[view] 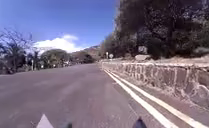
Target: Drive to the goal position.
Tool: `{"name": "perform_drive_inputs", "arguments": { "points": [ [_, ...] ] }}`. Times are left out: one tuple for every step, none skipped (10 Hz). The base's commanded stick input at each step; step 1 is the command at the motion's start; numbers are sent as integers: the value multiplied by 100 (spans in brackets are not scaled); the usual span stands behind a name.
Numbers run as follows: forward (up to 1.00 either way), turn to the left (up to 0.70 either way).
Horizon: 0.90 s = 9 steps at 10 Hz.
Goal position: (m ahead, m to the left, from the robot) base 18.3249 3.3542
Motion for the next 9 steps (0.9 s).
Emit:
{"name": "perform_drive_inputs", "arguments": {
  "points": [
    [50, 0],
    [50, 0],
    [50, 0],
    [50, 0],
    [50, 0],
    [50, 0],
    [50, 0],
    [50, 0],
    [50, 0]
  ]
}}
